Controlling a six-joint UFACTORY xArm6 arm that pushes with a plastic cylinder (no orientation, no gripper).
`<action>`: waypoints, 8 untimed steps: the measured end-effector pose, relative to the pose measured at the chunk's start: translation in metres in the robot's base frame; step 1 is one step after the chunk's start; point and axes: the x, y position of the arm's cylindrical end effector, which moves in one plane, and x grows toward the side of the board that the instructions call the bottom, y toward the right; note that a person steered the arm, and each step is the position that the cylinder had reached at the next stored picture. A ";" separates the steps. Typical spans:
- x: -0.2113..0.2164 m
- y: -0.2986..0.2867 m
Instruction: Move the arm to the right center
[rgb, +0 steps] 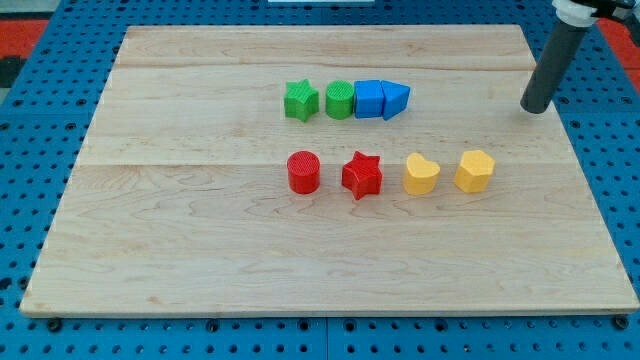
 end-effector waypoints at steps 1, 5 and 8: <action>0.000 0.000; 0.028 0.000; 0.041 0.000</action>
